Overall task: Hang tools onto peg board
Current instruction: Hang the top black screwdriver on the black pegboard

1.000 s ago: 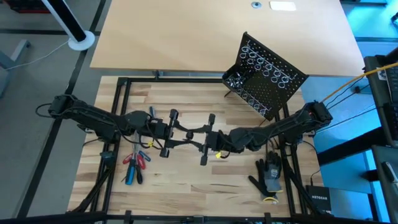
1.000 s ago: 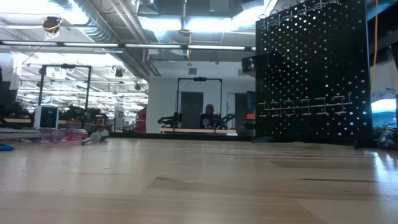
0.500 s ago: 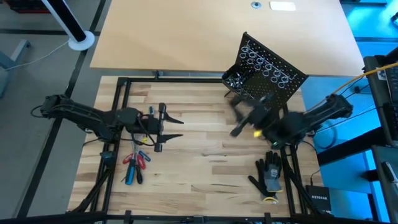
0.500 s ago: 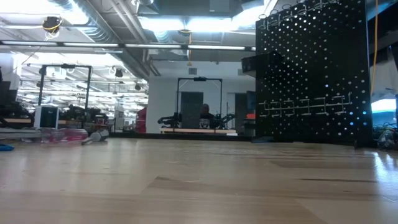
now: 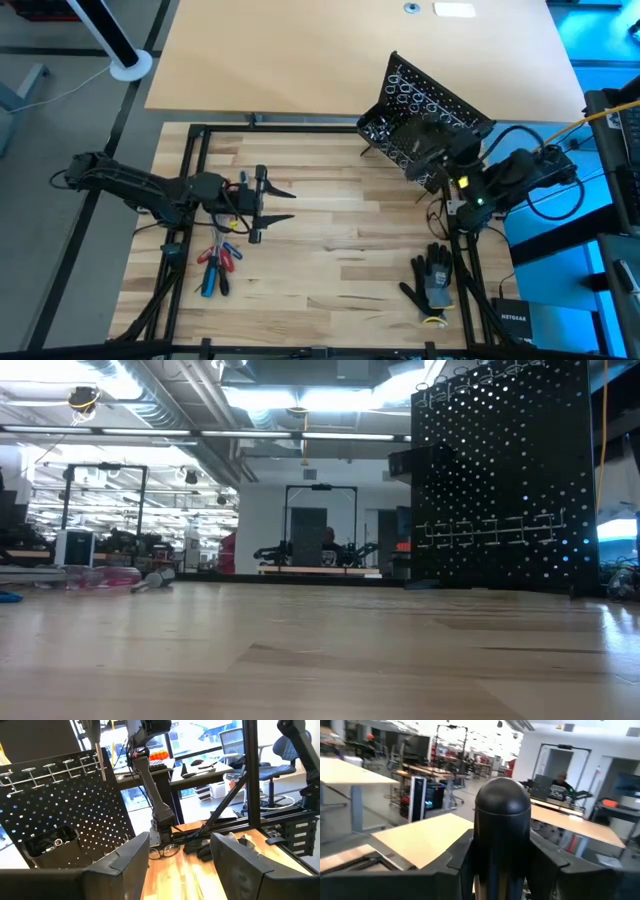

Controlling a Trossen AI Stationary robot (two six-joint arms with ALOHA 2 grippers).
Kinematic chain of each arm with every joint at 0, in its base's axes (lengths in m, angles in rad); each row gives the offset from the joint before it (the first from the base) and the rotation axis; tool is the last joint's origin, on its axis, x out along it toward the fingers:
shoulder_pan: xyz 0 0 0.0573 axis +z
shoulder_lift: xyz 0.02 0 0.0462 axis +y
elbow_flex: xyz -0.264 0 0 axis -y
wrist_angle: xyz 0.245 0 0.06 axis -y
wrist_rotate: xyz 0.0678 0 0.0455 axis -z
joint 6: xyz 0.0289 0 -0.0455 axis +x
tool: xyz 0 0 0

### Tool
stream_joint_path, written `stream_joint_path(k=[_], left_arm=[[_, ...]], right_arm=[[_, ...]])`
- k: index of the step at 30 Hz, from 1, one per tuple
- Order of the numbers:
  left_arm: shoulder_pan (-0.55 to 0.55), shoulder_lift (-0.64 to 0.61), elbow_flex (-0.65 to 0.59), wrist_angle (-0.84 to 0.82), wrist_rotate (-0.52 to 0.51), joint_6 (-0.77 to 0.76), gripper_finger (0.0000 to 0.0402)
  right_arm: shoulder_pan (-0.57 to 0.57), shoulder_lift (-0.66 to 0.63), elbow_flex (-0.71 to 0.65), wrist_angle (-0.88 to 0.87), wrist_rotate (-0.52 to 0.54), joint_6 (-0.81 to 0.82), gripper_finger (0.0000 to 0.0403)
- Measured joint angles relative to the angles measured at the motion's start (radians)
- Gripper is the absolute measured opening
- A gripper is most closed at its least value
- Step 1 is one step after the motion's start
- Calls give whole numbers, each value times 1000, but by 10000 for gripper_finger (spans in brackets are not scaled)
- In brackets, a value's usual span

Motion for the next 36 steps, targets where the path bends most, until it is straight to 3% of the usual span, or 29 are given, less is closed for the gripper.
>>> stream_joint_path(k=[14, 19, 27, 36], left_arm=[[0, 0, 0, -12, 0, -13, 200], [0, 0, 0, -13, 0, -11, 200], [0, 0, 0, -13, 0, -9, 200], [0, 1, -1, -25, 0, -9, 200]], right_arm=[[-1, 27, 272, -65, -3, -99, 133], [-50, 23, 347, -116, -8, -124, 133], [-164, 1, 360, -182, 8, -115, 133], [-177, 8, 353, -286, 118, -34, 133]])
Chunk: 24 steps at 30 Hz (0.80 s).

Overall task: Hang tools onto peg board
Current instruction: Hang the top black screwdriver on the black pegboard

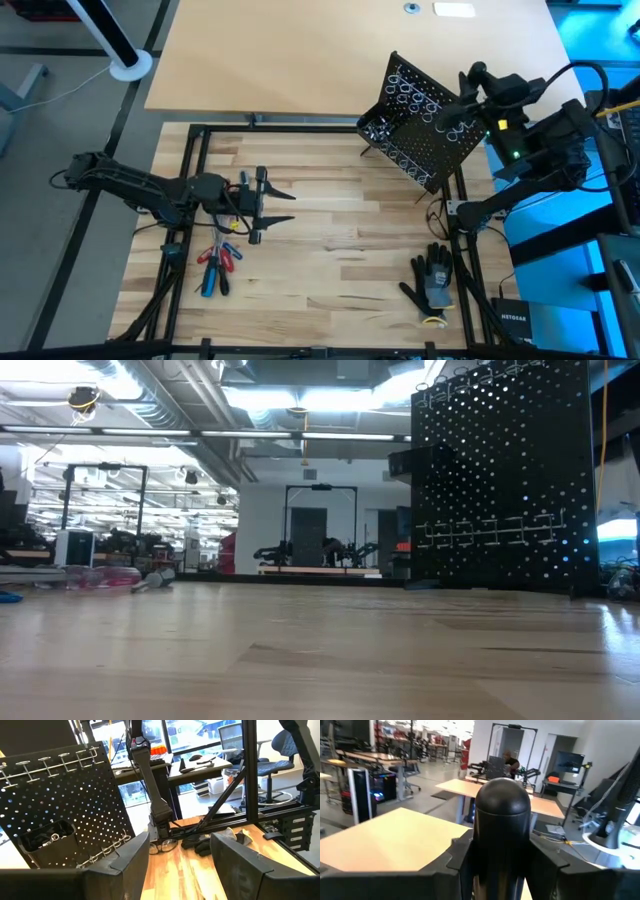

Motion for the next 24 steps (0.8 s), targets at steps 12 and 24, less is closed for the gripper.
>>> stream_joint_path(k=[12, 24], left_arm=[[0, 0, 0, -4, 0, -2, 200], [0, 0, 0, -19, 0, -13, 200]], right_arm=[[0, -11, 0, -16, 3, 5, 133], [1, -38, 5, -42, 3, 25, 133]])
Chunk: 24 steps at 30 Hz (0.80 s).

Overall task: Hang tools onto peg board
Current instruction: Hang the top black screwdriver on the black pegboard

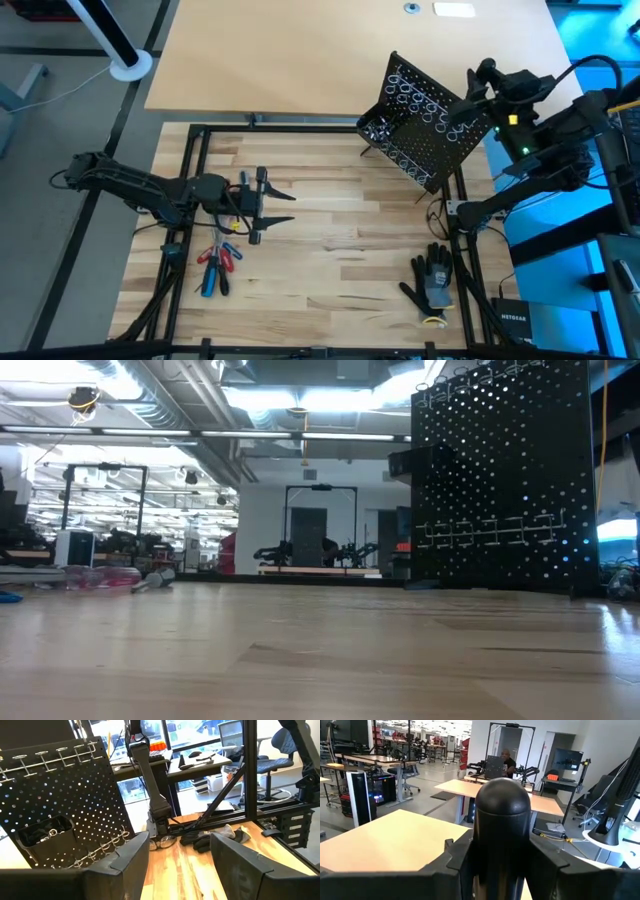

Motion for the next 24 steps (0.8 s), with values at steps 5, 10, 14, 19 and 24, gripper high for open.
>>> stream_joint_path(k=[5, 10, 14, 19, 24], left_arm=[[0, 0, 0, -1, 0, -5, 200], [0, 0, 0, -1, 0, -8, 200], [0, 0, 0, -1, 0, -13, 200], [0, 0, 0, 0, 0, -13, 200], [0, 0, 0, 1, 0, -13, 200]], right_arm=[[0, 11, 0, 1, 0, 28, 133], [0, 24, 0, 1, 0, 30, 133], [0, 47, 0, 1, 0, 31, 133], [-1, 51, -1, 9, 0, 52, 133], [-1, 53, -1, 5, 0, 61, 133]])
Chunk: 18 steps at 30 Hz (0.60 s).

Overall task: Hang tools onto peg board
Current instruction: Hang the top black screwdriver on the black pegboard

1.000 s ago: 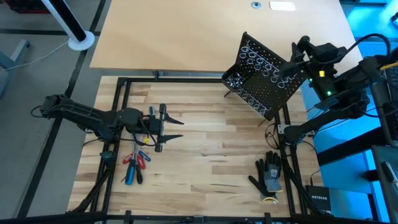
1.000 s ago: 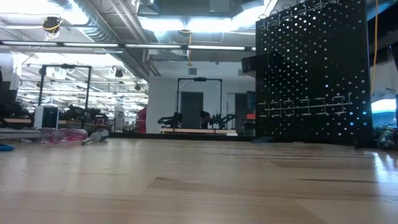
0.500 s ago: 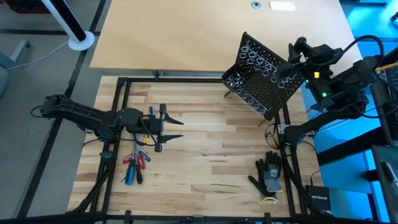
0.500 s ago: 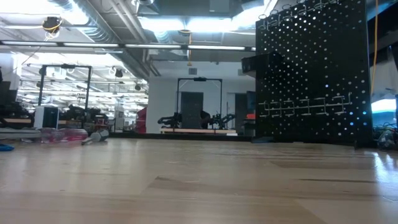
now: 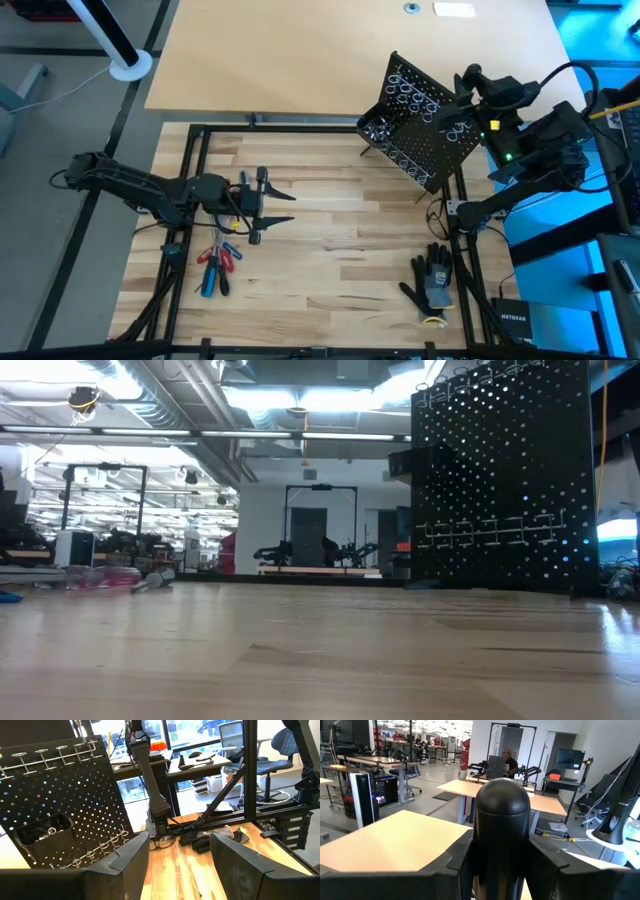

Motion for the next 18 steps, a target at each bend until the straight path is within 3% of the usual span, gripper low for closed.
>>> stream_joint_path(k=[14, 18], left_arm=[[6, 0, 0, 8, 0, 12, 200], [8, 0, 0, 6, 0, 9, 200]], right_arm=[[-113, 0, -16, -60, -72, 89, 133], [-111, -1, -18, -83, -39, 92, 133]])
